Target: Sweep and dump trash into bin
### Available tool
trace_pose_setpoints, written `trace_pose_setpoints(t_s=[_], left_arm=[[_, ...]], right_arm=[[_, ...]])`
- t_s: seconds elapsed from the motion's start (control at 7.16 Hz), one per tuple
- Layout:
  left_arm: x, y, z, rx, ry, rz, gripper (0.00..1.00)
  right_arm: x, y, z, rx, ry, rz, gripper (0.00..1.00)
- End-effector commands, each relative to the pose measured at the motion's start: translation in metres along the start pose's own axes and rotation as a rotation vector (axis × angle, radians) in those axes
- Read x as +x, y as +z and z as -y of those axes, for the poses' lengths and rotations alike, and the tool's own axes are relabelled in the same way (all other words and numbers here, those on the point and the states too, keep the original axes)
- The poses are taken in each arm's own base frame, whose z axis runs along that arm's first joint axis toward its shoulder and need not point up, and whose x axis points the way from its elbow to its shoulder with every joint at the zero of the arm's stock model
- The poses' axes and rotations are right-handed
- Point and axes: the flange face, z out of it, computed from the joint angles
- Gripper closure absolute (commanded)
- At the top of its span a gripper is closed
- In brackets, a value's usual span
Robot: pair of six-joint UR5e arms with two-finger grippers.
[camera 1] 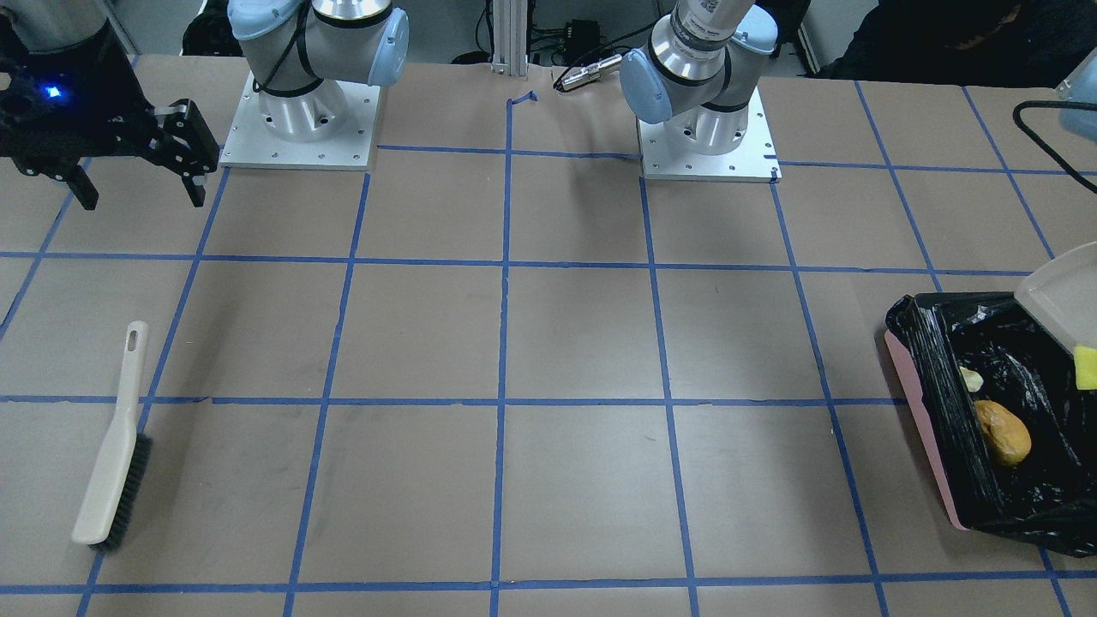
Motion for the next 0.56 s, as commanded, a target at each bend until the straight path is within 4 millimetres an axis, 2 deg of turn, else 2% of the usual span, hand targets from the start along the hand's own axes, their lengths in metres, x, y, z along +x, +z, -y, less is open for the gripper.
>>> trace_pose_setpoints(t_s=[0.0,0.14,0.28,0.42], left_arm=[[0.0,-0.008,0.019,-0.017,0.036,0.035,1.0],[0.0,-0.022,0.036,-0.045,0.059,0.048,1.0],[0.0,-0.03,0.028,-0.045,0.047,0.067,1.0],[0.002,-0.042,0.02,0.041,0.056,0.112,1.0]], right_arm=[[-0.005,-0.008,-0.003,0.01,-0.002,-0.004,0.0],[-0.007,-0.014,-0.007,0.018,-0.003,0.005,0.0],[-0.006,-0.013,-0.006,0.016,-0.003,0.002,0.0],[-0.006,-0.013,-0.008,0.011,-0.002,-0.006,0.0]])
